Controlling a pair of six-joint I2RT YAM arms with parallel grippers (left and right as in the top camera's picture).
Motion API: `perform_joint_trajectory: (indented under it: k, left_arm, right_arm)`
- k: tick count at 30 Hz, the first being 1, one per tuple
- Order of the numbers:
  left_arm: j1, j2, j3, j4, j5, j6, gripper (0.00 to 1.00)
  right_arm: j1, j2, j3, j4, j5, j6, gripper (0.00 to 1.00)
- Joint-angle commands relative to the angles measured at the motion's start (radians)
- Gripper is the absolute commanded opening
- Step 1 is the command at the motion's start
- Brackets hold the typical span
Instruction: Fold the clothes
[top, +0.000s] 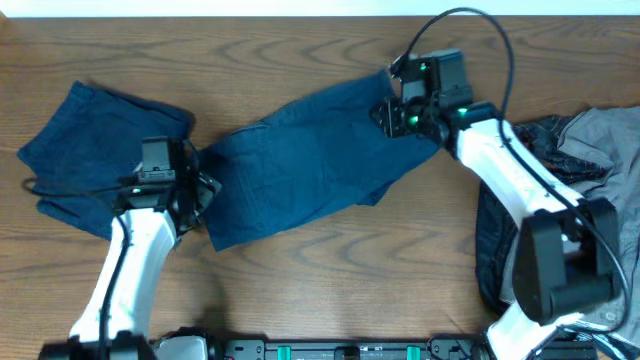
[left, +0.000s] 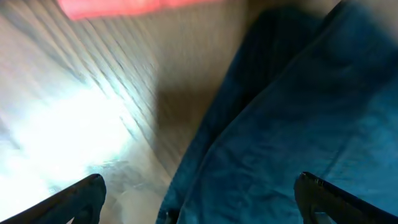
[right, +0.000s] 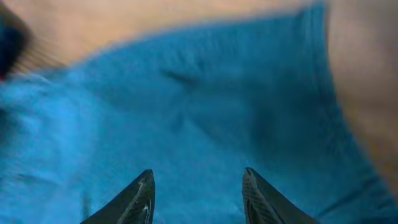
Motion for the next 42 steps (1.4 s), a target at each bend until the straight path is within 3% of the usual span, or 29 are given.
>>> perform_joint_trajectory:
  k: [1,8,17,25,29,35,36,39,41,42]
  left_arm:
    - [0.002,0.077,-0.034,0.045,0.097,0.014,0.98]
    - [0.002,0.236,-0.034,0.169,0.241,0.102,0.98]
    - [0.002,0.299,-0.034,0.187,0.243,0.101,0.99]
    - [0.001,0.3,-0.034,0.256,0.287,0.106,0.98]
    - [-0.005,0.3,-0.034,0.338,0.363,0.19,0.99]
    - [-0.037,0.312,-0.036,0.366,0.362,0.202,0.96]
    - [-0.041,0.318,-0.036,0.37,0.363,0.202,0.92]
    - [-0.053,0.345,-0.036,0.381,0.363,0.202,0.63]
    - [-0.058,0.364,-0.036,0.384,0.363,0.202,0.36]
    - [-0.058,0.368,-0.036,0.382,0.363,0.202,0.19]
  right_arm:
    - [0.008,0.078,0.007,-0.026,0.06,-0.026,0.45]
    - [-0.001,0.182,0.007,-0.116,0.165,0.021,0.41]
    - [-0.054,0.185,0.007,-0.377,0.404,0.175,0.27]
    - [-0.074,0.169,0.008,-0.409,0.404,0.174,0.25]
    - [-0.072,0.14,0.008,-0.408,0.404,0.166,0.26]
    - [-0.072,0.071,0.008,-0.409,0.404,0.166,0.27]
    - [-0.072,0.057,0.008,-0.409,0.403,0.166,0.27]
    - [-0.072,0.005,0.008,-0.417,0.392,0.166,0.27]
    - [-0.072,-0.028,0.008,-0.418,0.369,0.148,0.28]
    - [-0.072,-0.045,0.008,-0.416,0.341,0.126,0.28]
